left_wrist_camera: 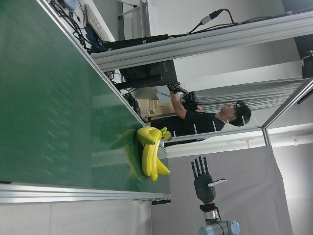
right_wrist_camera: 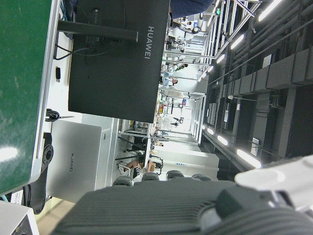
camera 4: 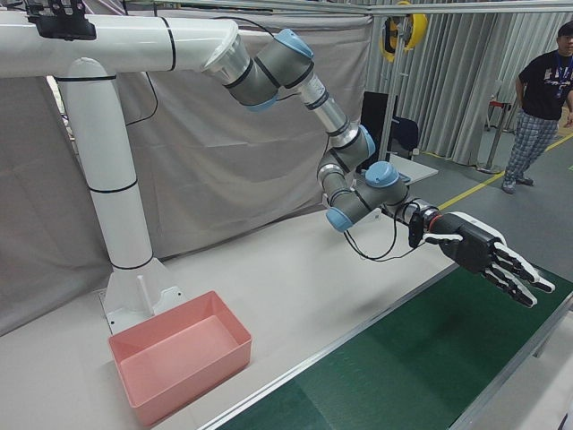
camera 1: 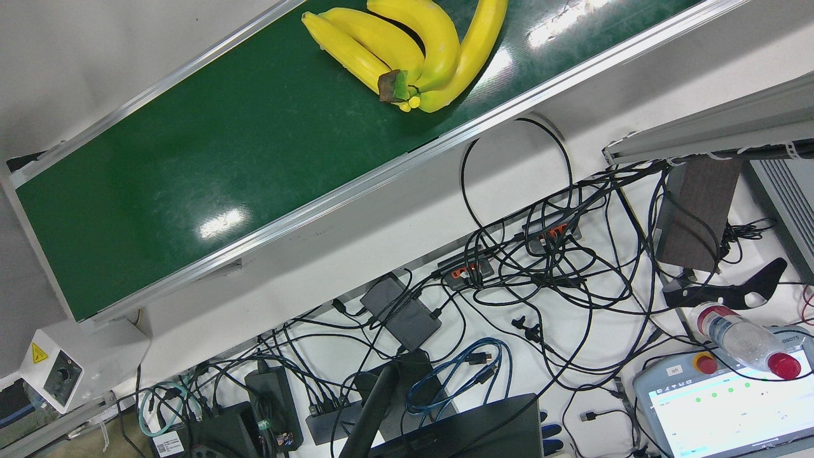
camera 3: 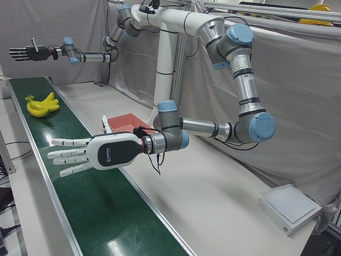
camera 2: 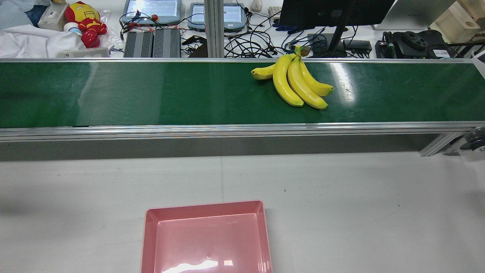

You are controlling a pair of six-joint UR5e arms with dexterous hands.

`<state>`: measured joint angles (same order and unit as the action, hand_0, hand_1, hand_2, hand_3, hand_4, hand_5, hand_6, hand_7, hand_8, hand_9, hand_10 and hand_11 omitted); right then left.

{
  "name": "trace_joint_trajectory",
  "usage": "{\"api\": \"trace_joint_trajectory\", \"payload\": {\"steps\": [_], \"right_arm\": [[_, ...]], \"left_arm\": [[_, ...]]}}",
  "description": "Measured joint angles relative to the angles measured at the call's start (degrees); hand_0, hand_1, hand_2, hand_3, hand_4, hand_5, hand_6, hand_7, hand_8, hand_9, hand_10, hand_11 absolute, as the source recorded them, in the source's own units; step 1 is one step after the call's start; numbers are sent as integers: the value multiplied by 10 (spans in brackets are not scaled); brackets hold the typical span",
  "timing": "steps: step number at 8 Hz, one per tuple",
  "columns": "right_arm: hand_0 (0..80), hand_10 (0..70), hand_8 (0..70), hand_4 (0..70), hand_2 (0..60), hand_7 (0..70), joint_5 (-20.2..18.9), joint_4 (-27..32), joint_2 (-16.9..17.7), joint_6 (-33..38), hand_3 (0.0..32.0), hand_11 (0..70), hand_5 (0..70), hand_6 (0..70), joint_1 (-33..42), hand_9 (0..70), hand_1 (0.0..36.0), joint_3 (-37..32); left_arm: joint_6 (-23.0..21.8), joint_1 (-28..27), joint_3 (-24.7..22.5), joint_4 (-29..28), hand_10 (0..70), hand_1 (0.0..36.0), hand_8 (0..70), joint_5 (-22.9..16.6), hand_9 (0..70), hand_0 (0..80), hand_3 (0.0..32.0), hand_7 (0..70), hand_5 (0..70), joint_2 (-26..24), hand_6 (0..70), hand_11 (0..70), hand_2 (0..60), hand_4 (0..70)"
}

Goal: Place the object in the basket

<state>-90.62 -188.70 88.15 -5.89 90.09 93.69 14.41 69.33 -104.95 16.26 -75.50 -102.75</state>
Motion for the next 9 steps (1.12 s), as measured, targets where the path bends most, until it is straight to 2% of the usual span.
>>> {"api": "trace_joint_trajectory", "payload": {"steps": [3, 8, 9], "right_arm": [[0, 0, 0, 0, 0, 0, 0, 0, 0, 0, 0, 0, 0, 0, 0, 0, 0, 0], [0, 0, 0, 0, 0, 0, 0, 0, 0, 0, 0, 0, 0, 0, 0, 0, 0, 0], [0, 0, 0, 0, 0, 0, 0, 0, 0, 0, 0, 0, 0, 0, 0, 0, 0, 0]], "left_arm": [[0, 0, 0, 0, 14, 51, 108, 0, 84, 487, 42, 54, 142, 0, 7, 29, 0, 104], [0, 1, 0, 0, 16, 50, 107, 0, 84, 484, 44, 55, 139, 0, 7, 31, 0, 102], [0, 1, 1, 0, 16, 50, 107, 0, 84, 485, 54, 53, 141, 0, 5, 33, 0, 98]]}}
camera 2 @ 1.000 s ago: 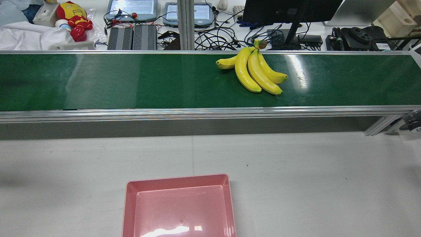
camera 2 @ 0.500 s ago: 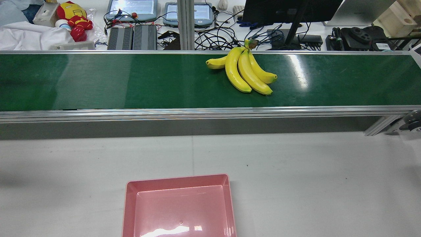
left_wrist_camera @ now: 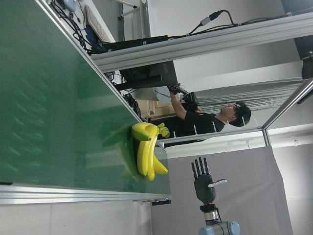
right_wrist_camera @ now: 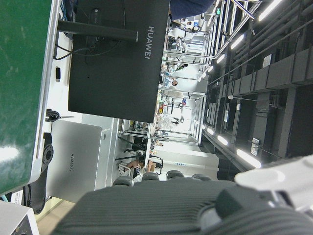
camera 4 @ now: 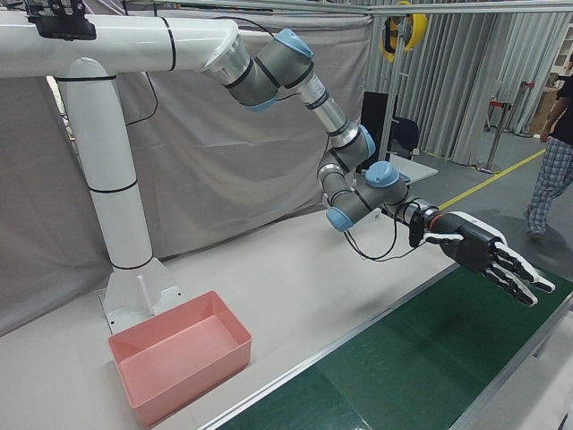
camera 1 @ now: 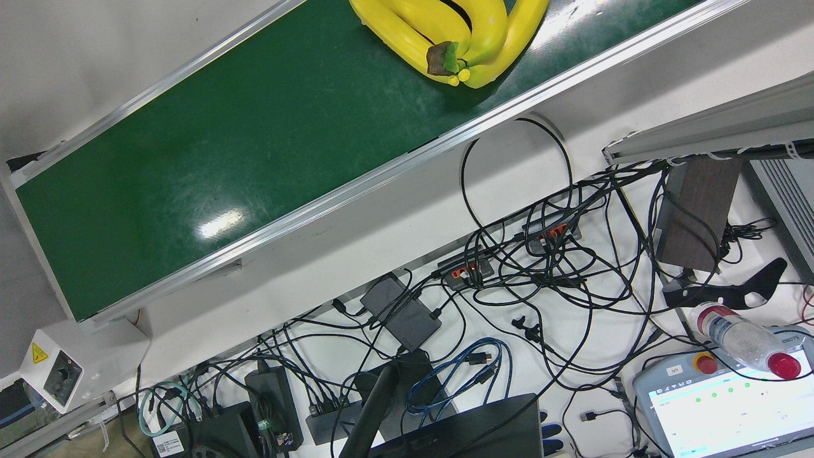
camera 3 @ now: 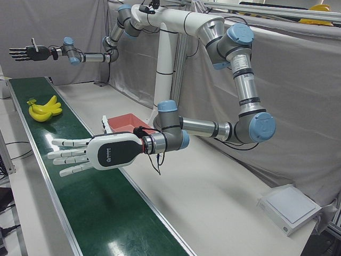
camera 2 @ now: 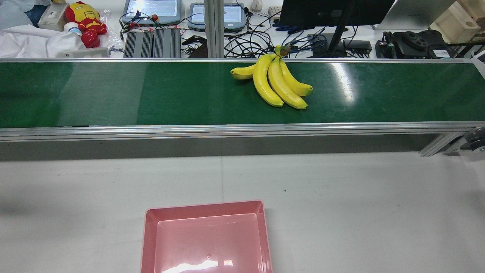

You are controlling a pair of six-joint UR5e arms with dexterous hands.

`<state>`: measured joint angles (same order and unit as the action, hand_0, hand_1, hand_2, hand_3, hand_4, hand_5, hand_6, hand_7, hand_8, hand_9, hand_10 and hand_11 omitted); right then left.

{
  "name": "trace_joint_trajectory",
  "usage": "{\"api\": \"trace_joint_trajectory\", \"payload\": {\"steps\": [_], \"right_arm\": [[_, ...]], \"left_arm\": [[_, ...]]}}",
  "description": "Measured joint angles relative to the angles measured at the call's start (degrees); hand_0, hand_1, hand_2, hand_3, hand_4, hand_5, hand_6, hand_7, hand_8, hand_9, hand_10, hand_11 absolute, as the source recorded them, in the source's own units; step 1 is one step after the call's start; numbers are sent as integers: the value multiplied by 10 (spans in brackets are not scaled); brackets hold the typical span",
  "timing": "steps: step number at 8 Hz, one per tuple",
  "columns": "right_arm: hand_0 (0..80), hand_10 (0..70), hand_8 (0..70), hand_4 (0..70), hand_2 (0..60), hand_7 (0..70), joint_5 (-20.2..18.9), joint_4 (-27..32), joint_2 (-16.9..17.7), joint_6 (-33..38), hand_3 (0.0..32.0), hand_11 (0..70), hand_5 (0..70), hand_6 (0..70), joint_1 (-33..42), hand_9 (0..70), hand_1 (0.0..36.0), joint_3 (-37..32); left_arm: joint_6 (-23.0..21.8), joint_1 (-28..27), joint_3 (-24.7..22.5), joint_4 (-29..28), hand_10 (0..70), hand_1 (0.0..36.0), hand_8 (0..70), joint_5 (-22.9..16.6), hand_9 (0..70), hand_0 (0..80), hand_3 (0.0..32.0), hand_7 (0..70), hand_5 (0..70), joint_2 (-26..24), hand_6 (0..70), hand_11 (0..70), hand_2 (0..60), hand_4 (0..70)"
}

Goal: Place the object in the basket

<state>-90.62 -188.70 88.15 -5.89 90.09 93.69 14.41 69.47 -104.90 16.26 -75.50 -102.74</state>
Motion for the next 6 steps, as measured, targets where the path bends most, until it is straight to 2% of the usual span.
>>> {"api": "trace_joint_trajectory", "payload": {"steps": [3, 4, 6], "right_arm": [[0, 0, 0, 0, 0, 0, 0, 0, 0, 0, 0, 0, 0, 0, 0, 0, 0, 0], [0, 0, 0, 0, 0, 0, 0, 0, 0, 0, 0, 0, 0, 0, 0, 0, 0, 0], [0, 0, 0, 0, 0, 0, 0, 0, 0, 0, 0, 0, 0, 0, 0, 0, 0, 0]], "left_arm": [[0, 0, 0, 0, 13, 53, 105, 0, 82, 489, 50, 53, 146, 0, 5, 27, 0, 101], [0, 1, -1, 0, 13, 53, 108, 0, 83, 490, 40, 53, 147, 0, 5, 28, 0, 105], [-1, 6, -5, 0, 12, 51, 109, 0, 82, 489, 52, 52, 142, 0, 4, 27, 0, 95]]}}
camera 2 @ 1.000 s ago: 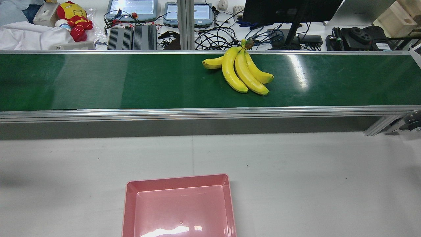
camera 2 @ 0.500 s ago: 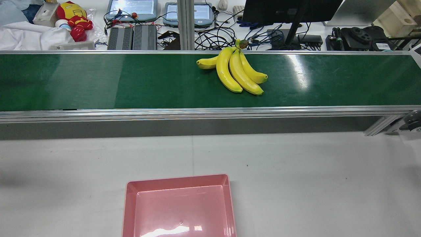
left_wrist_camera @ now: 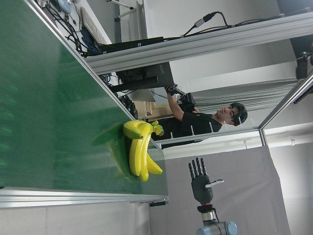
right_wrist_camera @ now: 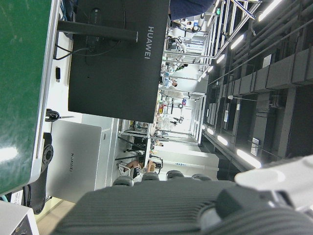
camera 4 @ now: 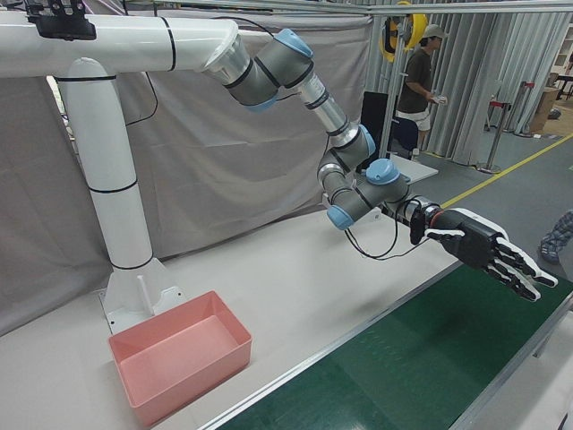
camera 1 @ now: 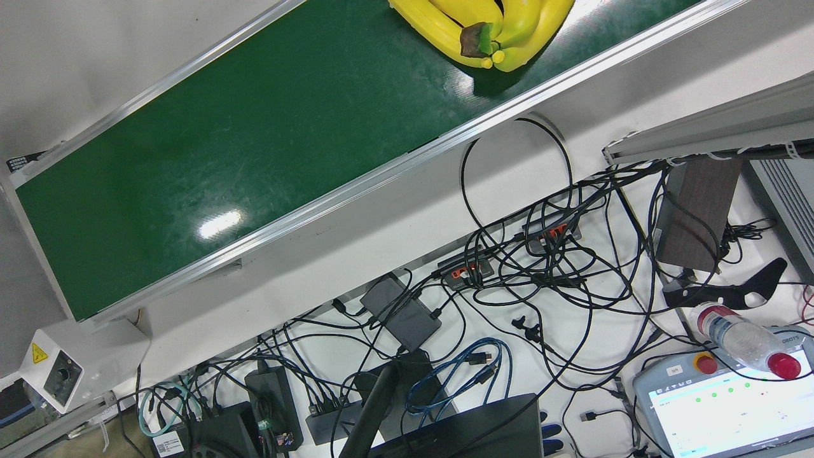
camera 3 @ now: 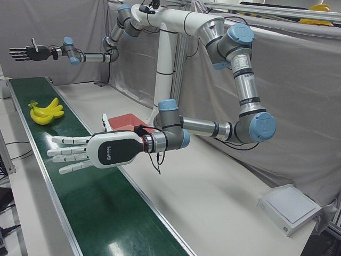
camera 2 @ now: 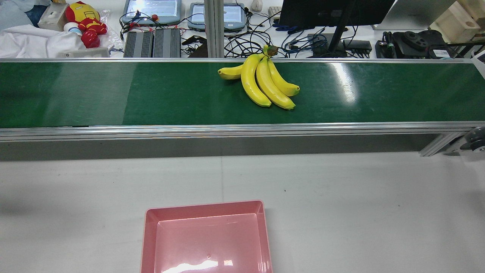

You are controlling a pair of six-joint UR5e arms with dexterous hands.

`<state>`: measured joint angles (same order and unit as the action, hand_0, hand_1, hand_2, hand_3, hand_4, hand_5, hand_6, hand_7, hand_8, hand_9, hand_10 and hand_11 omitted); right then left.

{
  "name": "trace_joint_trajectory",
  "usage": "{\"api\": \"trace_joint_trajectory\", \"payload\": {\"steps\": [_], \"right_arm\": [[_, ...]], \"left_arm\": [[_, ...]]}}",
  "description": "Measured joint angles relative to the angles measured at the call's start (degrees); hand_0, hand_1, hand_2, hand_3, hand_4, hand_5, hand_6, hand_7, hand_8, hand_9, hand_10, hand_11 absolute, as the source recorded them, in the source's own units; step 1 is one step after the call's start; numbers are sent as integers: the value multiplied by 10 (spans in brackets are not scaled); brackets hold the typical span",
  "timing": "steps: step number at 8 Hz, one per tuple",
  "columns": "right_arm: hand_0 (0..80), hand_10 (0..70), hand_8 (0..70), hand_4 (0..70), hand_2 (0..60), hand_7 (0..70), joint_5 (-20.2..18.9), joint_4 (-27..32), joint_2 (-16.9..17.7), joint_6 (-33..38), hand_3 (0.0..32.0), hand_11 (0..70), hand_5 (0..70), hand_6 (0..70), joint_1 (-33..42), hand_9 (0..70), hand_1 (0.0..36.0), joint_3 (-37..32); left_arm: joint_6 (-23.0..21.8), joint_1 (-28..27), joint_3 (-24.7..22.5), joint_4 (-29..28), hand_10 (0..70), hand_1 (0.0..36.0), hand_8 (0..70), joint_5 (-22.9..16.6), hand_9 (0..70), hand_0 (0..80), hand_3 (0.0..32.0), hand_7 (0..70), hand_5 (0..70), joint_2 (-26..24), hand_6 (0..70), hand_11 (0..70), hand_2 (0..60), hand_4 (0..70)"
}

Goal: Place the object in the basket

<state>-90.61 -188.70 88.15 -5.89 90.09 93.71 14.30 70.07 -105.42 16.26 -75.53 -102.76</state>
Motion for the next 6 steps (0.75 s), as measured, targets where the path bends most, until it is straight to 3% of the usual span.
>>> {"api": "trace_joint_trajectory", "payload": {"steps": [3, 4, 6], "right_arm": [[0, 0, 0, 0, 0, 0, 0, 0, 0, 0, 0, 0, 0, 0, 0, 0, 0, 0], [0, 0, 0, 0, 0, 0, 0, 0, 0, 0, 0, 0, 0, 0, 0, 0, 0, 0], [0, 0, 0, 0, 0, 0, 0, 0, 0, 0, 0, 0, 0, 0, 0, 0, 0, 0]], "left_arm": [[-5, 3, -5, 1, 15, 55, 111, 0, 89, 491, 38, 56, 152, 1, 10, 30, 0, 103], [-5, 3, -5, 2, 14, 56, 112, -1, 88, 495, 54, 55, 153, 1, 8, 29, 0, 92], [-3, 1, -5, 3, 16, 61, 112, -1, 89, 496, 46, 54, 159, 2, 10, 34, 0, 96]]}}
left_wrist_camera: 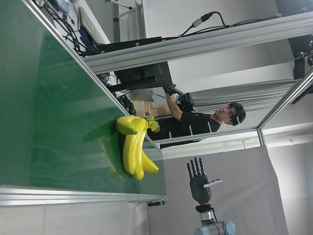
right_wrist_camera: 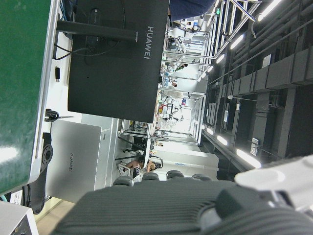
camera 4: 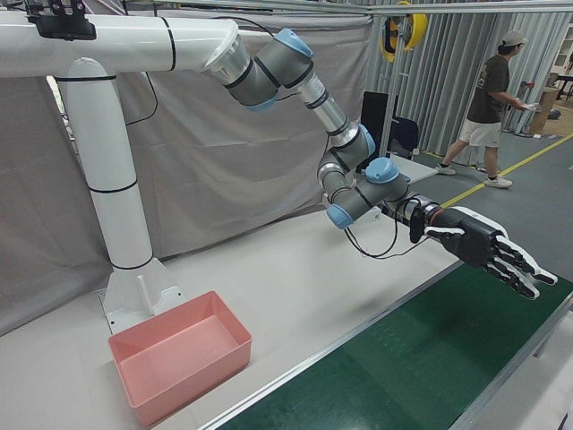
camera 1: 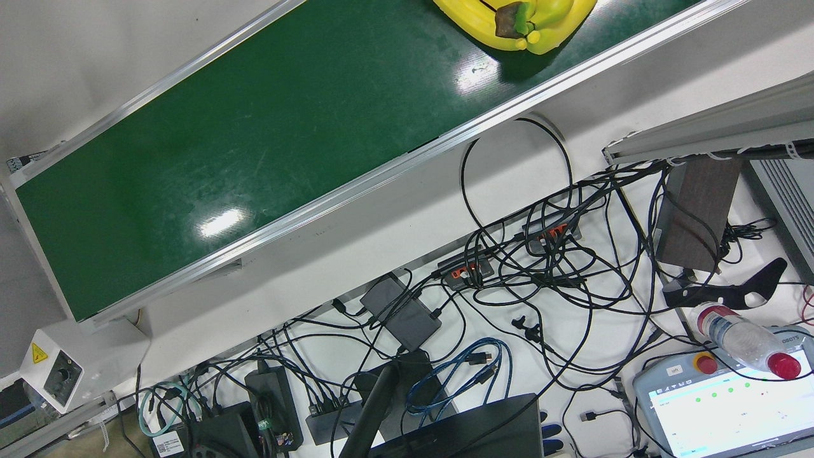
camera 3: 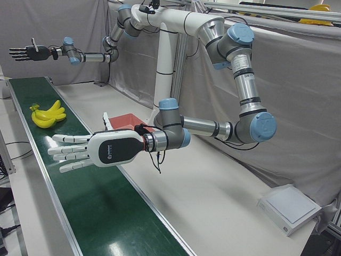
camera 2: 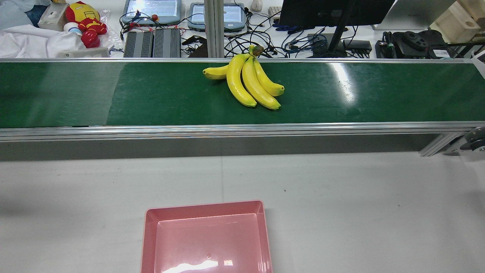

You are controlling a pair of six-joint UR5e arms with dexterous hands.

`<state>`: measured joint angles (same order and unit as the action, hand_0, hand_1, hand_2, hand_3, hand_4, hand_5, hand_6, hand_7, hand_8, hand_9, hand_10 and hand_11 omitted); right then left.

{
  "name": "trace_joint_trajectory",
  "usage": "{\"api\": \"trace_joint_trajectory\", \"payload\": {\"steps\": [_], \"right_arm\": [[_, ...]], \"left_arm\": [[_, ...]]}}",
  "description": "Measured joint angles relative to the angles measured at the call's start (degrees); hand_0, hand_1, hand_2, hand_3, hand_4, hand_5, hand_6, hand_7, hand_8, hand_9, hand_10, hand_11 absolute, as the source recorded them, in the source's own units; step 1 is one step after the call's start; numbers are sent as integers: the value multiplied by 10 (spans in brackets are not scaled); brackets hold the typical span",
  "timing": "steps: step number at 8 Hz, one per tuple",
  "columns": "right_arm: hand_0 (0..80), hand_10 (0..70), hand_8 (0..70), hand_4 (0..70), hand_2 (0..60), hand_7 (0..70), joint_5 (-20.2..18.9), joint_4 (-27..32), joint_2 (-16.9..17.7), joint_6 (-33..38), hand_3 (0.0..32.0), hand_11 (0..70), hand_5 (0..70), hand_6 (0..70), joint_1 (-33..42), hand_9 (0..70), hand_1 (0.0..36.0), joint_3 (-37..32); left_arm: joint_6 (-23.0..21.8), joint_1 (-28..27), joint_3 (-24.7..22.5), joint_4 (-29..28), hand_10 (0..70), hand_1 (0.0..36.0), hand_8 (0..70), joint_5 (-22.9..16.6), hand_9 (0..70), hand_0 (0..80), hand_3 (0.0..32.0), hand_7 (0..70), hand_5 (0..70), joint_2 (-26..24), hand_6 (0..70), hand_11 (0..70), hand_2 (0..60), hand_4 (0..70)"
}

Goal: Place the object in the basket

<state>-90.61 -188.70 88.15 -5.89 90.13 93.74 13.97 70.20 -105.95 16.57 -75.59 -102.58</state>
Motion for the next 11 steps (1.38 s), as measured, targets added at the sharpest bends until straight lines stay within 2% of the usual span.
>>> {"api": "trace_joint_trajectory", "payload": {"steps": [4, 8, 11], "right_arm": [[0, 0, 0, 0, 0, 0, 0, 0, 0, 0, 0, 0, 0, 0, 0, 0, 0, 0], [0, 0, 0, 0, 0, 0, 0, 0, 0, 0, 0, 0, 0, 0, 1, 0, 0, 0], [0, 0, 0, 0, 0, 0, 0, 0, 0, 0, 0, 0, 0, 0, 1, 0, 0, 0]], "left_arm": [[3, -5, 1, 4, 34, 76, 89, 1, 75, 505, 48, 51, 159, -1, 4, 61, 0, 112], [7, -17, 5, 4, 35, 73, 104, 2, 88, 509, 8, 57, 180, -2, 16, 62, 0, 134], [26, -37, 7, 7, 28, 84, 105, 5, 87, 518, 26, 57, 173, -8, 16, 53, 0, 124]]}}
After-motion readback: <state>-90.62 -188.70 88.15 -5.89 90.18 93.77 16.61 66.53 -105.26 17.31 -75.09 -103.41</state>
